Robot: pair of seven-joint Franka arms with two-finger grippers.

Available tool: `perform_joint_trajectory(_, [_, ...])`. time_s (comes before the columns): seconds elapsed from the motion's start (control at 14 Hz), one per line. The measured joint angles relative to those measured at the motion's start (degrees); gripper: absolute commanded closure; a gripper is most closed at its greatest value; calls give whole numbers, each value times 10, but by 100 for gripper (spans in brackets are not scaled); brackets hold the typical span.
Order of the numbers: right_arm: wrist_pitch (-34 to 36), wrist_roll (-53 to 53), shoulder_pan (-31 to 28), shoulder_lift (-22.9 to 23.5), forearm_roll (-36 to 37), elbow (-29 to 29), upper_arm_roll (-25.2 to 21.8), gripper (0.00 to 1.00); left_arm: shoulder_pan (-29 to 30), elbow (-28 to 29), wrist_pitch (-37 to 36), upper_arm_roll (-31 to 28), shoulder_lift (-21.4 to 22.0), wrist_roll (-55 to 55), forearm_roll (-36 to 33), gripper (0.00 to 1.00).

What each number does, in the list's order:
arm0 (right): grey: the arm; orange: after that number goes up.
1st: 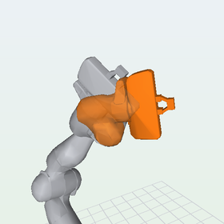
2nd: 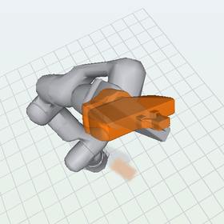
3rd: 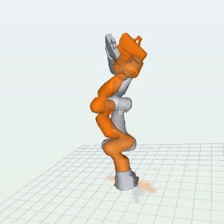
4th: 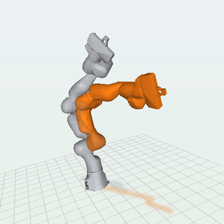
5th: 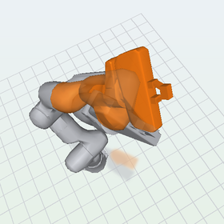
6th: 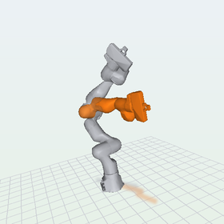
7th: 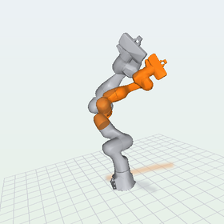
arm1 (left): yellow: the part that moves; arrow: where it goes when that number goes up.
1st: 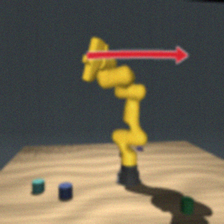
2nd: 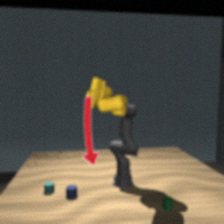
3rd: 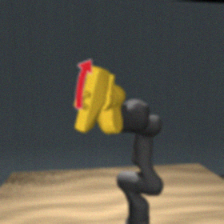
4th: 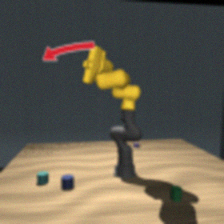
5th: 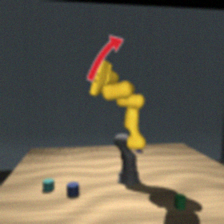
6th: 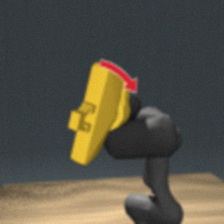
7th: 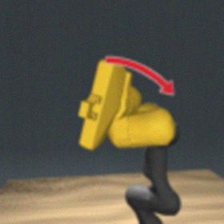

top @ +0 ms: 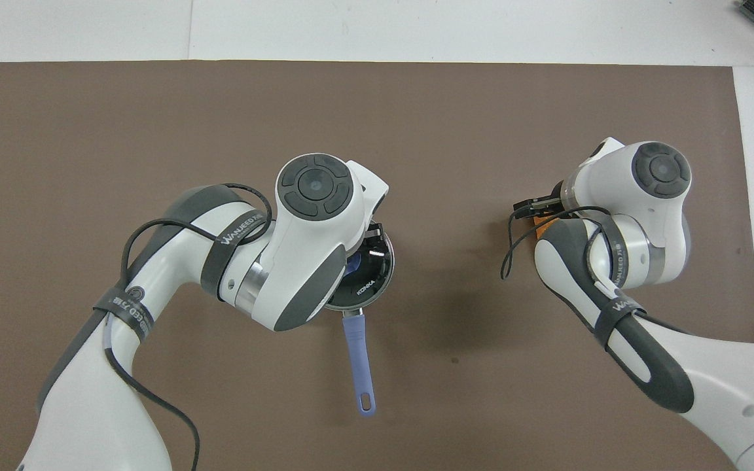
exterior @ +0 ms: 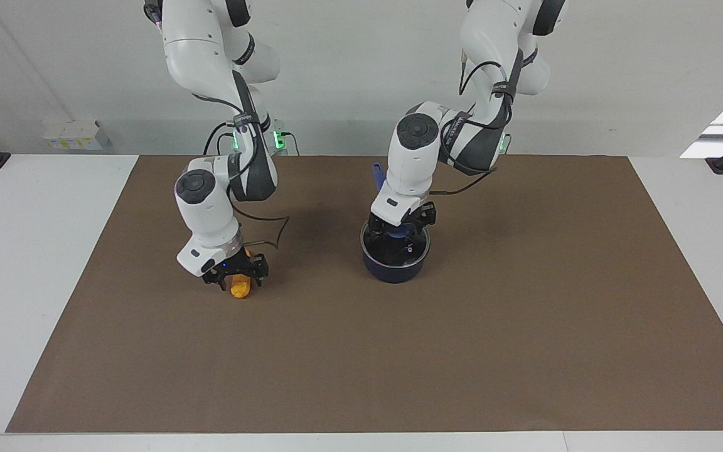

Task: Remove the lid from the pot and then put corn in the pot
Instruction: 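Grasp the lid knob with the left gripper while the right gripper grasps the corn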

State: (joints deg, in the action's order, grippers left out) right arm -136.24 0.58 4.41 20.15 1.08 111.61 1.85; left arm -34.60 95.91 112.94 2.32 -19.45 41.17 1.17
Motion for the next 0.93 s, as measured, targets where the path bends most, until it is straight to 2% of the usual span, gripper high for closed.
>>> perform_joint_trajectory(0.07, [0, 1, 0, 0, 0, 0, 0, 92, 0, 0, 0, 0, 0, 0, 0, 3])
perform_joint_trajectory(0.14, [0, 2, 0, 0, 0, 0, 0, 93, 0, 0, 0, 0, 0, 0, 0, 10])
perform_joint_trajectory(0.36, [0, 2, 0, 0, 0, 0, 0, 100, 0, 0, 0, 0, 0, 4, 0, 9])
perform_joint_trajectory(0.71, [0, 28, 0, -3, 0, -5, 3, 100, -2, 0, 0, 1, 0, 22, 0, 11])
perform_joint_trajectory(0.79, [0, 43, 0, -6, 0, -9, 9, 100, -2, 0, 0, 1, 0, 23, 0, 15])
perform_joint_trajectory(0.93, [0, 77, 1, -19, 0, -15, 28, 100, -2, 0, 0, 1, 0, 29, 0, 16])
